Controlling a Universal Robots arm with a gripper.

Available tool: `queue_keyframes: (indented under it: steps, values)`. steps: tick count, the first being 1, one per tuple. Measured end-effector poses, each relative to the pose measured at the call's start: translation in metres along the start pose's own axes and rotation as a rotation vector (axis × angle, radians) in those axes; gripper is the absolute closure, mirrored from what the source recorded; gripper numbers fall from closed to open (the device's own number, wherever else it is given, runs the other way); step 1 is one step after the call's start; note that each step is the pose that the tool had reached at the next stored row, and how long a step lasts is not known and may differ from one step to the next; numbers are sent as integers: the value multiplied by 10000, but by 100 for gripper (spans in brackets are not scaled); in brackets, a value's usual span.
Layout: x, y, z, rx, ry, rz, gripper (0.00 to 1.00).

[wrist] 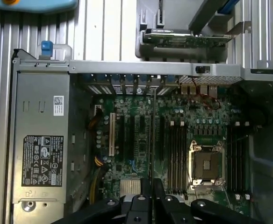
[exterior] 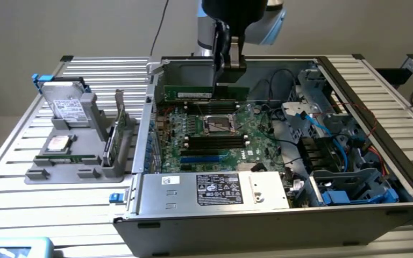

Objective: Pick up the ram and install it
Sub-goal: 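Pick up the ram and move it above insertion slot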

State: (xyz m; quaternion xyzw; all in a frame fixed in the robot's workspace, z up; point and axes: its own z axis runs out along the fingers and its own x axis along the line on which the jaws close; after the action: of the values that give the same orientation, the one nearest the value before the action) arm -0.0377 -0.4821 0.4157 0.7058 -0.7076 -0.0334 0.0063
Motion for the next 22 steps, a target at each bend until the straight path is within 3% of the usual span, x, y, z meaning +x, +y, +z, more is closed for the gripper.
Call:
queue_keyframes:
  steps: [22]
  values:
    - [-508,-301,124,0,0,-7,86]
